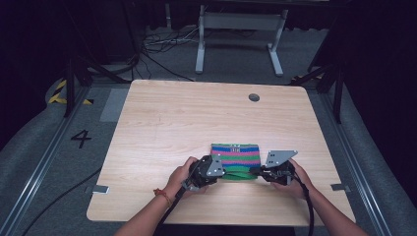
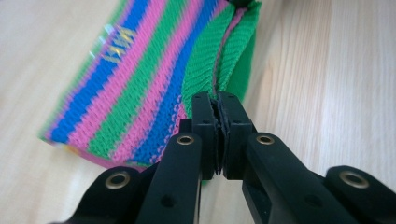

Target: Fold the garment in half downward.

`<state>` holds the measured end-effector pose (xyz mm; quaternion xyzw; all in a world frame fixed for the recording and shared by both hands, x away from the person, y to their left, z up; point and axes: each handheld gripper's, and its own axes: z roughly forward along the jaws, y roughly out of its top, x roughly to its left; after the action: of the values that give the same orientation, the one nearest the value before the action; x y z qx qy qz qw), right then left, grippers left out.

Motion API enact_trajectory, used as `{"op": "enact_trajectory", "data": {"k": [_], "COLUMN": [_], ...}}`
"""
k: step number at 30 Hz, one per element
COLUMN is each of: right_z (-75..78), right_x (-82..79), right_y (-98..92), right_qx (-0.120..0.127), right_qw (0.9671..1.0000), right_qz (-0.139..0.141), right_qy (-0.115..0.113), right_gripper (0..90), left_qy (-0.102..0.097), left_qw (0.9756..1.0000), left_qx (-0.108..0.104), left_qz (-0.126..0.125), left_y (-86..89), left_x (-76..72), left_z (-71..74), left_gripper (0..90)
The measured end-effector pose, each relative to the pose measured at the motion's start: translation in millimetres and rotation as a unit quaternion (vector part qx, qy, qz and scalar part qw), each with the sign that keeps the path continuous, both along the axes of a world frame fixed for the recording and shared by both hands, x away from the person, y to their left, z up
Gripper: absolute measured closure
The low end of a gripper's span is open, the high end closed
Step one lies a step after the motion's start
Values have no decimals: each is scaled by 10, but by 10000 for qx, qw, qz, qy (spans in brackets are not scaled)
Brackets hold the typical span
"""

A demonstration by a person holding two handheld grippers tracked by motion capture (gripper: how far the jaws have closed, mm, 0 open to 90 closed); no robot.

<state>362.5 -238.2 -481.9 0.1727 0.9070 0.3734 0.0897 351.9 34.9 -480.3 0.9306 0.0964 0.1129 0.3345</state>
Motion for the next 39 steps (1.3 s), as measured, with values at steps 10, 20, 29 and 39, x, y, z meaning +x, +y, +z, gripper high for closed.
{"op": "enact_trajectory", "data": {"k": [10,20,29,39], "right_z": [-87,136,314,371], "right_x": [10,-10,-28,-60], "right_y": [6,-100,-286,-469], "right_qx": [94,249,196,-55], "right_qw": [9999,9988,9981,9957], "right_qz": [-110,-304,-464,-762], "right_qy": [70,-278,-366,-515], "right_gripper": [874,712,522,337], "left_qy": [124,-38,-213,-259], "left_qw": [9999,9986,9966,9941], "left_qx": [-38,-249,-269,273], "left_qz": [88,455,746,1017], "left_y": [21,186,357,644], "left_x": [33,65,80,-7], "left_z": [-76,46,172,176], "left_gripper": [827,597,390,300]}}
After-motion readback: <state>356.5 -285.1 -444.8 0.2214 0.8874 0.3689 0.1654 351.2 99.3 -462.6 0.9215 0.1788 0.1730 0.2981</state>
